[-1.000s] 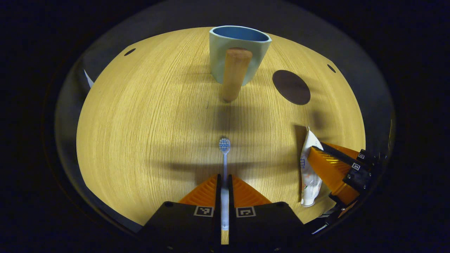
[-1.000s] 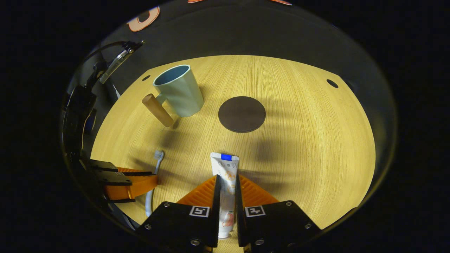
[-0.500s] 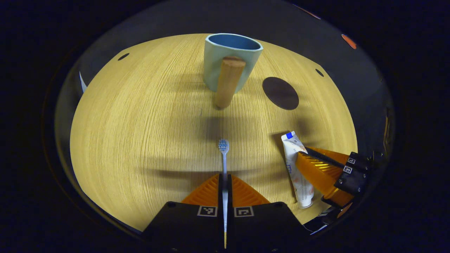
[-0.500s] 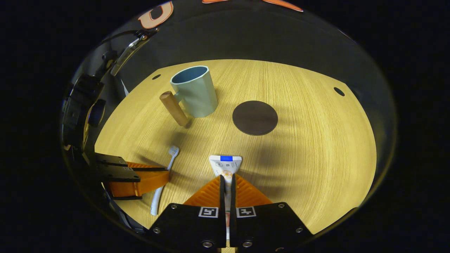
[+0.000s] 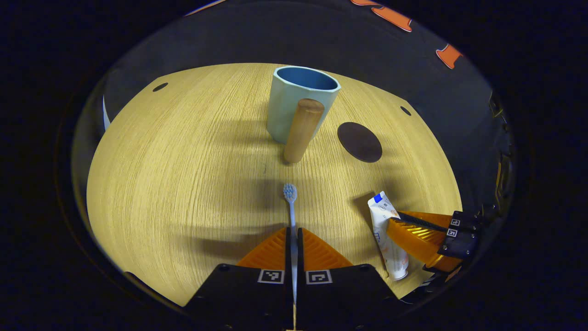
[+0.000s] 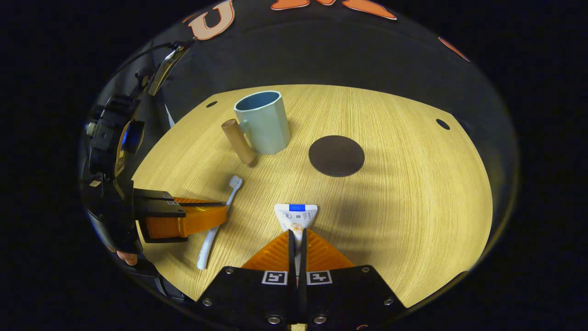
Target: Put the toothbrush and toothpaste on the desktop into the cup, then pick up the cup and place it on the coaster on the desktop.
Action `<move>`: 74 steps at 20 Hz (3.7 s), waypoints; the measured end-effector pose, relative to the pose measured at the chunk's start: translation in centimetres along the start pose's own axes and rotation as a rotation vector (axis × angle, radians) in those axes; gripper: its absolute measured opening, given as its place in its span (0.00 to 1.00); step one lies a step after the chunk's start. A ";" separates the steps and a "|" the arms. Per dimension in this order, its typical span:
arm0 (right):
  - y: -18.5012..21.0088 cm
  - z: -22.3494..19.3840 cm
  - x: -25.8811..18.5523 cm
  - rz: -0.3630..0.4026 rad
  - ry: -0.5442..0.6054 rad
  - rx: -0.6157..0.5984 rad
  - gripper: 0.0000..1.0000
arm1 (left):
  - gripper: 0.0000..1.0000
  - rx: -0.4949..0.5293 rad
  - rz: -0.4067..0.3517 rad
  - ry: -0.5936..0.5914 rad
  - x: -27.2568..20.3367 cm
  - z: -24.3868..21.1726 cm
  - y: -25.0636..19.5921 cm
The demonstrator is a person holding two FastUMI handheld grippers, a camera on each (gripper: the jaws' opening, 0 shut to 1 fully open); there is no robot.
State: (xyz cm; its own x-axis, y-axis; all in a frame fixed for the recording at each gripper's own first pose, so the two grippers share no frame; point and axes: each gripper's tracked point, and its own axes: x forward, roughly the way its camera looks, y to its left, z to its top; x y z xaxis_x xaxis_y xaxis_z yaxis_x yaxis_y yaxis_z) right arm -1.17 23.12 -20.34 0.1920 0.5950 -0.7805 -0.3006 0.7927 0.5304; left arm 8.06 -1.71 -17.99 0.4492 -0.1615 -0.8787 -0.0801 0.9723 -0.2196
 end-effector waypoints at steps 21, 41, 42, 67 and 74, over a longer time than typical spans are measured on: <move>-0.1 5.5 -2.8 0.050 -0.352 0.000 0.01 | 0.03 0.130 -0.043 -0.441 -3.0 7.7 0.4; -0.8 7.9 -6.0 0.077 -0.519 0.011 0.00 | 0.03 0.164 -0.053 -0.594 -5.6 10.6 -0.7; -0.9 7.9 -5.7 0.071 -0.518 0.010 0.00 | 0.03 0.159 -0.052 -0.597 -5.7 10.7 -0.6; -0.2 5.2 8.8 -0.002 -0.055 0.088 0.56 | 0.03 0.136 -0.035 -0.569 -5.5 11.6 2.5; -1.0 5.8 8.7 0.011 -0.084 0.114 0.06 | 0.02 0.163 -0.029 -0.634 -6.0 13.4 2.1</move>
State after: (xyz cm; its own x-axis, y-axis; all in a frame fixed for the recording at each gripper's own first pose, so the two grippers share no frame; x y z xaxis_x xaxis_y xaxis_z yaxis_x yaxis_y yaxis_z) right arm 6.27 28.26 -25.75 0.2681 0.6089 -0.7466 -0.1962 0.7932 0.5764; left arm 17.08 3.54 -7.49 0.8907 -0.1060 -0.4421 0.0539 0.9902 -0.1287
